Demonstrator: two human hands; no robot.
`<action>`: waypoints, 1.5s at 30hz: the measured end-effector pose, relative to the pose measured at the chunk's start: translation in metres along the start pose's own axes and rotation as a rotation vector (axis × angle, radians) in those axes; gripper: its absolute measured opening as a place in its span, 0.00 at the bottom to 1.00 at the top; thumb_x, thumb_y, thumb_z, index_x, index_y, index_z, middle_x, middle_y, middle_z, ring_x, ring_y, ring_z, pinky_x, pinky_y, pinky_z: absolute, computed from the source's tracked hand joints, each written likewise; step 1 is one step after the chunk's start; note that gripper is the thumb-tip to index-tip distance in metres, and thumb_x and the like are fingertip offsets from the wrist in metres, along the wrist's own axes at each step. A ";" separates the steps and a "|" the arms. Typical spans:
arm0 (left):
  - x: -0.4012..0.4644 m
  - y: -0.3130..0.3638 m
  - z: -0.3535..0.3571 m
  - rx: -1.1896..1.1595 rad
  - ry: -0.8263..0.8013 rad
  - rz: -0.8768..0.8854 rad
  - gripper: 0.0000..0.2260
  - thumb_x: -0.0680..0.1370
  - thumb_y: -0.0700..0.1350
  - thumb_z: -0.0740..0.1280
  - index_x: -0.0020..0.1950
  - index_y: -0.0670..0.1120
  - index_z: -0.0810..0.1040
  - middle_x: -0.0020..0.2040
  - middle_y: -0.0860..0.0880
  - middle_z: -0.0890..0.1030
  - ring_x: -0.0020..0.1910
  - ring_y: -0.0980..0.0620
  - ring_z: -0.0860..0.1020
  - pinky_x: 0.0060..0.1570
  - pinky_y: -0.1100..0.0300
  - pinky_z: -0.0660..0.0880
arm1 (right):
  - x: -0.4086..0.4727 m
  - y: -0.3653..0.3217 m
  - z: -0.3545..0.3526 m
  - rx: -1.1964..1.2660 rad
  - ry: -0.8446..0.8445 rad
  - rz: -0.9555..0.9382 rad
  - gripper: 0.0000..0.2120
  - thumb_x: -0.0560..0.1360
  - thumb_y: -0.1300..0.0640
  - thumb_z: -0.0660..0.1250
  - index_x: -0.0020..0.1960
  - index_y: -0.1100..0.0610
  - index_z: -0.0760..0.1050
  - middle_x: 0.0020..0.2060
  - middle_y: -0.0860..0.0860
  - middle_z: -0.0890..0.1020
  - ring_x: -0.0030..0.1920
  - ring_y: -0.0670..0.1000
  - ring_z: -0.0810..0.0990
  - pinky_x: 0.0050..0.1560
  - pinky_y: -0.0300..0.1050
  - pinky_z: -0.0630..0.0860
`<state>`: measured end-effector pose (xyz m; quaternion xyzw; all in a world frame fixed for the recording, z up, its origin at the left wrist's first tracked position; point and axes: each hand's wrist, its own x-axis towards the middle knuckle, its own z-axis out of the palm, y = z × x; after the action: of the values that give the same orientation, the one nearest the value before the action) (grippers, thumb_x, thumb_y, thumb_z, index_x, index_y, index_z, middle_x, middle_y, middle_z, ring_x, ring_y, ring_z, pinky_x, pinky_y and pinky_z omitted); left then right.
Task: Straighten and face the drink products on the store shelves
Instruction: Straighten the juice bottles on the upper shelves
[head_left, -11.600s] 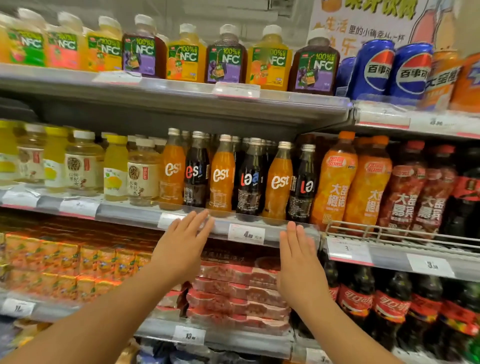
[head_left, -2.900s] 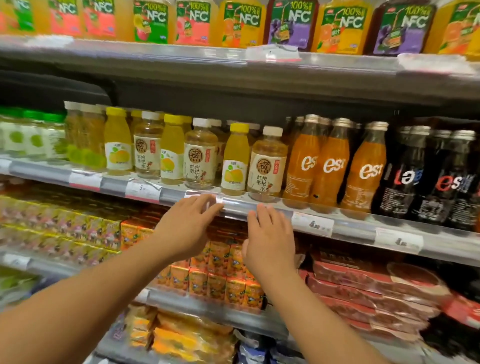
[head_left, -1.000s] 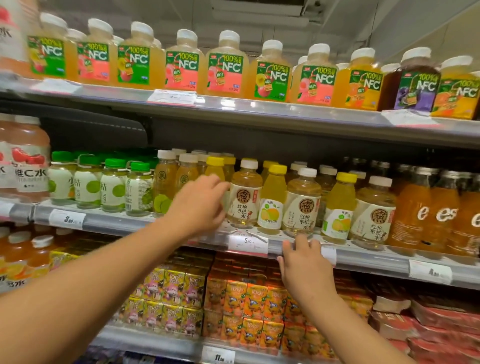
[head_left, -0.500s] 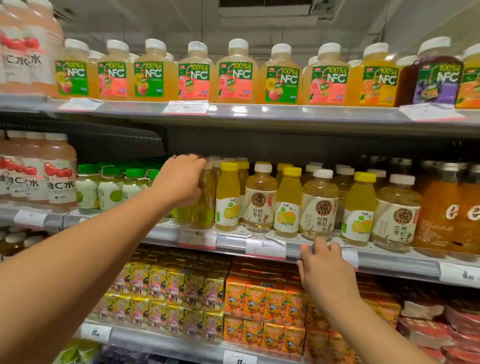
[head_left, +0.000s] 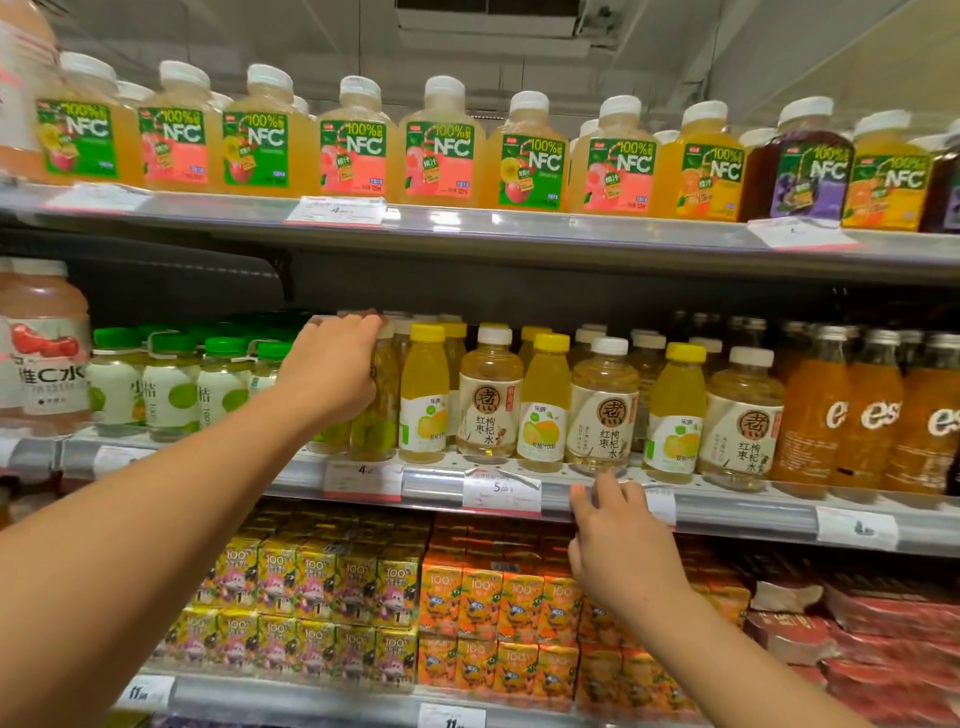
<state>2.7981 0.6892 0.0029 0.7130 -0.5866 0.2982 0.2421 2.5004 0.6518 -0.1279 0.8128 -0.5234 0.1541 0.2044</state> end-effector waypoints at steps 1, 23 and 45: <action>-0.001 0.000 0.000 -0.009 0.001 -0.002 0.30 0.71 0.34 0.67 0.72 0.46 0.67 0.64 0.43 0.76 0.62 0.40 0.73 0.64 0.46 0.70 | 0.000 0.000 0.000 0.005 -0.002 0.000 0.25 0.77 0.50 0.58 0.73 0.55 0.61 0.67 0.55 0.66 0.64 0.58 0.65 0.52 0.46 0.75; 0.009 0.059 0.009 0.123 -0.019 0.164 0.38 0.70 0.48 0.71 0.77 0.48 0.58 0.76 0.48 0.63 0.76 0.48 0.58 0.75 0.45 0.46 | 0.085 0.136 -0.103 0.338 0.273 0.131 0.27 0.79 0.53 0.63 0.76 0.53 0.61 0.74 0.54 0.65 0.71 0.54 0.67 0.70 0.52 0.67; 0.016 0.122 -0.004 -0.355 0.008 0.074 0.14 0.77 0.52 0.68 0.57 0.51 0.67 0.52 0.50 0.73 0.43 0.52 0.74 0.33 0.63 0.67 | 0.095 0.139 -0.085 0.511 0.218 0.149 0.22 0.77 0.43 0.65 0.68 0.45 0.64 0.53 0.48 0.76 0.49 0.50 0.78 0.38 0.41 0.77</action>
<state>2.6804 0.6569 0.0163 0.6358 -0.6549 0.2012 0.3555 2.4088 0.5681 0.0139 0.7758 -0.5011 0.3818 0.0361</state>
